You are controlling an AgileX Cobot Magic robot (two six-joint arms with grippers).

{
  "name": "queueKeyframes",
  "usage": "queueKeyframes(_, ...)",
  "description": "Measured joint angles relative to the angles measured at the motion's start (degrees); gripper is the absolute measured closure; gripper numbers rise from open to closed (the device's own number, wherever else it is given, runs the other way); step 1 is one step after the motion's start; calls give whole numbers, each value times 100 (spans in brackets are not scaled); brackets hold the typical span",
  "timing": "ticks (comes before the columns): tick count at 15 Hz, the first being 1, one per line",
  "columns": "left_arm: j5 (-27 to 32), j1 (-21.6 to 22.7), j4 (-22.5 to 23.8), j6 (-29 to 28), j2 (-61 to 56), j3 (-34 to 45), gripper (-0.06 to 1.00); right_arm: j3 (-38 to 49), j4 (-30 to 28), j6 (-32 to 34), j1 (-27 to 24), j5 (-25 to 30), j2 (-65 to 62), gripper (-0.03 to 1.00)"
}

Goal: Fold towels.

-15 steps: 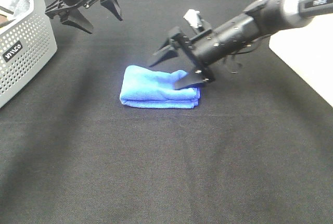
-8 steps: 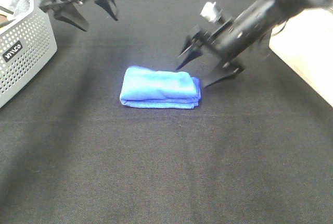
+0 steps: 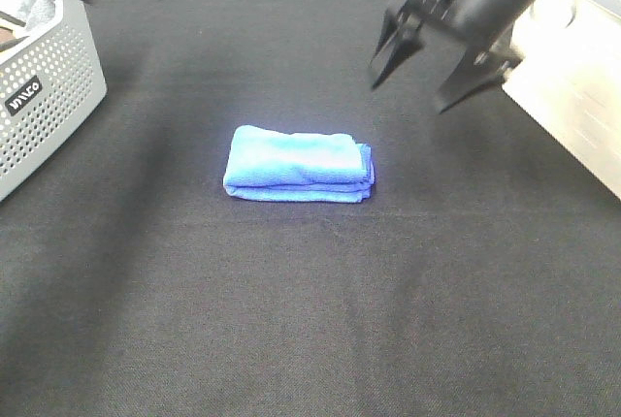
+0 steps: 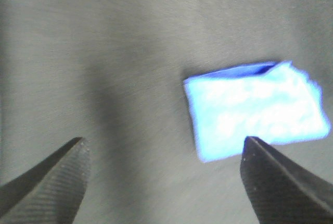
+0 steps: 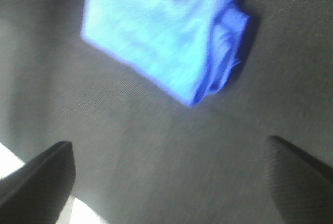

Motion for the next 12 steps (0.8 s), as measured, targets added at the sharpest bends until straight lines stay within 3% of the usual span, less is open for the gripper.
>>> queueKeyframes(5, 17, 0, 453, 57, -2825, 2922, 19, 676, -401, 286, 0, 46, -1524, 5)
queueKeyframes(8, 34, 0, 516, 57, -4738, 4332, 19, 1885, -808, 424, 0, 52, -2825, 5)
queueKeyframes(12, 52, 0, 699, 172, -7374, 5695, 19, 3845, -940, 533, 0, 23, -4905, 5)
